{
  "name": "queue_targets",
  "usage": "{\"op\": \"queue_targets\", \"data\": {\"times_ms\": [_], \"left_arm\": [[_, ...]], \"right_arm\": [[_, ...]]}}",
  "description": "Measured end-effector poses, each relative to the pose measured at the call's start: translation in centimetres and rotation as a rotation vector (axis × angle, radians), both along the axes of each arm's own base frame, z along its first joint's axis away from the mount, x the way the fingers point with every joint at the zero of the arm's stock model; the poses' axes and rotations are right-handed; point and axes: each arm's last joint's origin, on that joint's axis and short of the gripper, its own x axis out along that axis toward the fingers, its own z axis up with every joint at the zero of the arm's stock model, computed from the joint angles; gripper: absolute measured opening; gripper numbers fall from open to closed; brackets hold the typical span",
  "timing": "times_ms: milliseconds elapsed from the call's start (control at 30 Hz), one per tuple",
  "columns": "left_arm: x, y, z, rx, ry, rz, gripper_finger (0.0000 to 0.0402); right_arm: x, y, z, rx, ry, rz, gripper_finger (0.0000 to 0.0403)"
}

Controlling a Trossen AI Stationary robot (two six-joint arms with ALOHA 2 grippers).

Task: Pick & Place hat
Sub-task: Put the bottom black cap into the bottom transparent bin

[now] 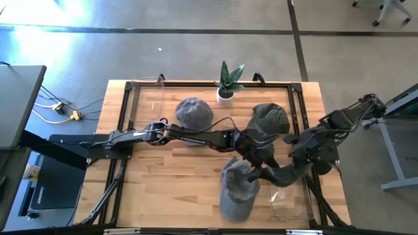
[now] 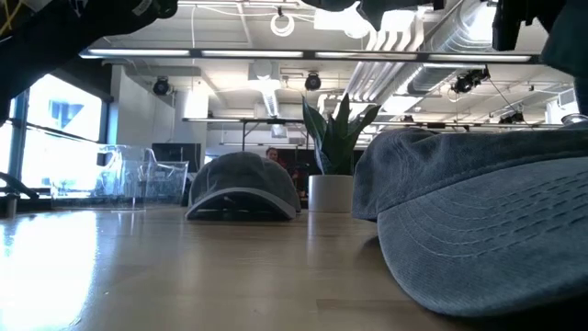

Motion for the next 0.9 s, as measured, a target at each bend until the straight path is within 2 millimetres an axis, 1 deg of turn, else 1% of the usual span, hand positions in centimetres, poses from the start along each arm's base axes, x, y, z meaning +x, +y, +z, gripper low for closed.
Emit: {"op": "queue_targets", "data": {"times_ms": [133,233,367,467,533,633,800,900], "left_arm": [[-0.1,-0.1,-0.6,0.01,0.065,0.011,0.0225],[-0.1,0.0,-0.7,0.011,0.072,0.011,0.0221],[-0.1,0.0,-0.6,-0.016,0.088,0.016,0.022],[-0.1,0.0,-0.6,-0.083,0.13,0.014,0.022],[-0.1,0.0,-0.6,-0.096,0.142,0.02,0.022],[-0.1,0.2,-0.7,-0.097,0.154,0.046,0.022],[0.0,1.2,-1.3,-0.128,0.223,0.091,0.022],[0.0,1.2,-1.3,-0.149,0.239,0.042,0.022]], "right_arm": [[0.1,-0.1,-1.2,-0.063,0.009,-0.017,0.0018],[0.1,-0.2,-1.6,-0.102,0.006,-0.016,0.0023],[-0.1,-0.3,-1.9,-0.123,0.04,-0.018,0.002],[-0.4,-0.4,-1.6,-0.117,0.064,-0.033,0.0018],[-0.5,-0.5,-1.5,-0.128,0.067,-0.037,0.0021],[-0.5,-0.7,-1.6,-0.175,0.06,-0.066,0.0026],[-0.6,-0.9,-1.7,-0.212,0.074,-0.114,0.0039],[-0.7,-1.0,-1.8,-0.228,0.087,-0.144,0.005]]}}
